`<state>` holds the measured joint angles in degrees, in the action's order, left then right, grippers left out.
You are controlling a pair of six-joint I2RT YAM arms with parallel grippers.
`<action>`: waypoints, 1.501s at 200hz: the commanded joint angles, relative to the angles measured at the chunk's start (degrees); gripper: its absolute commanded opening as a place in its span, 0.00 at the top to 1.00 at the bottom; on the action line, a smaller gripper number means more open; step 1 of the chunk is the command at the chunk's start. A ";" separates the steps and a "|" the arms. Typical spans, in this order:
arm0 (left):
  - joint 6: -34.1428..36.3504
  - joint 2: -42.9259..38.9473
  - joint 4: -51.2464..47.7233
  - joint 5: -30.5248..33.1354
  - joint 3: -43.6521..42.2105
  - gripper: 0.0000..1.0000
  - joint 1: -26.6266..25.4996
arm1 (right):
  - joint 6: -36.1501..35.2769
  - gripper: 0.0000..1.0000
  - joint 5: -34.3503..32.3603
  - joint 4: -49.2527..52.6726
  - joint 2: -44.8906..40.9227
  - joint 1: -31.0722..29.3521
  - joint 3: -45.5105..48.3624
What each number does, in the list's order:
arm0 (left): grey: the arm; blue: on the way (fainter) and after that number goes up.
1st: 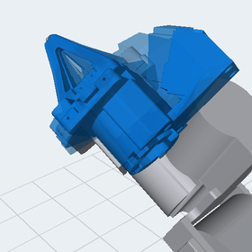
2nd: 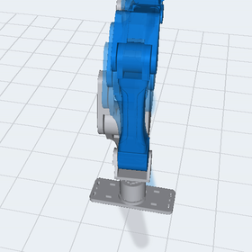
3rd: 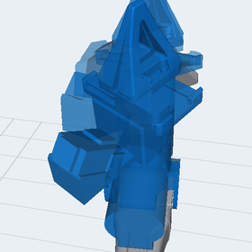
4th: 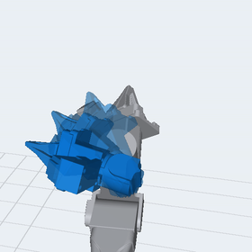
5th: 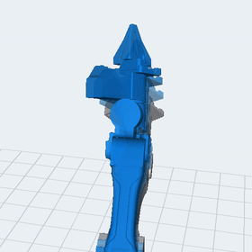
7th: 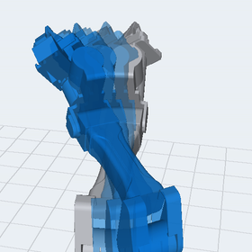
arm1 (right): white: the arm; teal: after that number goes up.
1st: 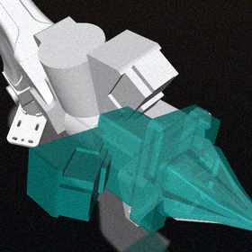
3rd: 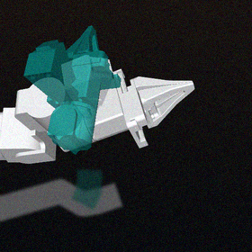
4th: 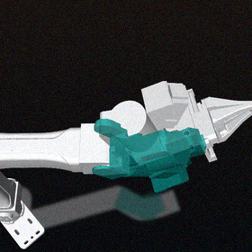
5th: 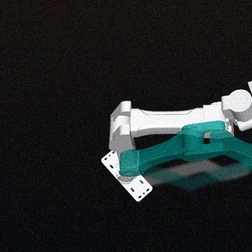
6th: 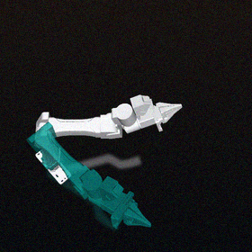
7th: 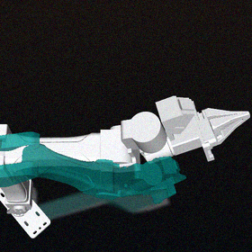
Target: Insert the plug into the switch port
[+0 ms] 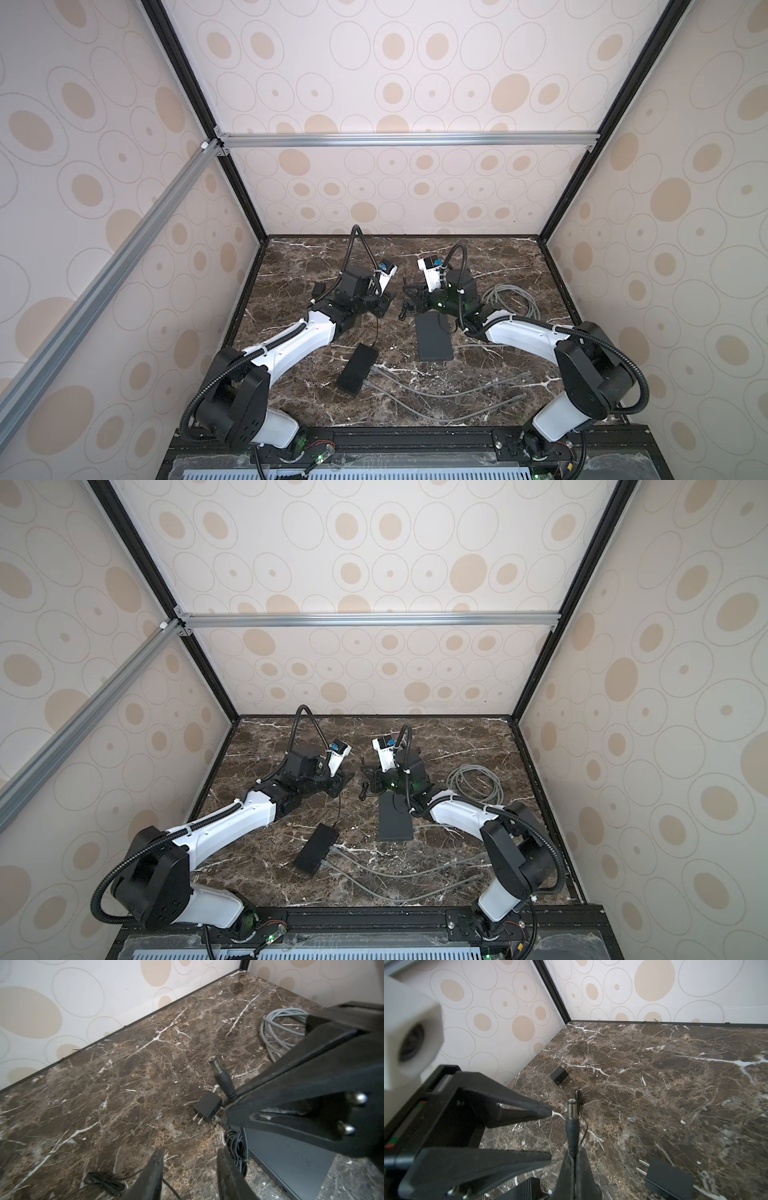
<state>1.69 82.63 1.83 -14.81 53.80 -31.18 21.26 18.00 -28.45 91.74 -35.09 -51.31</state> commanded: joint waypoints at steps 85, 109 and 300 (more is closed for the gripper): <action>-1.43 5.11 -0.96 -16.36 6.12 0.64 1.41 | 5.65 1.00 2.83 -12.31 -0.94 -0.34 2.27; -2.97 5.27 -0.44 -13.28 6.06 0.64 2.66 | 6.59 1.00 2.83 -12.67 -1.73 -0.36 2.99; -3.42 5.90 -0.78 -19.88 7.28 1.00 4.04 | 10.32 0.95 1.78 -13.61 -3.40 -0.92 5.93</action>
<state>-2.94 88.09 1.23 -34.65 58.48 -27.73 32.10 20.47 -41.28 90.94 -35.31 -46.94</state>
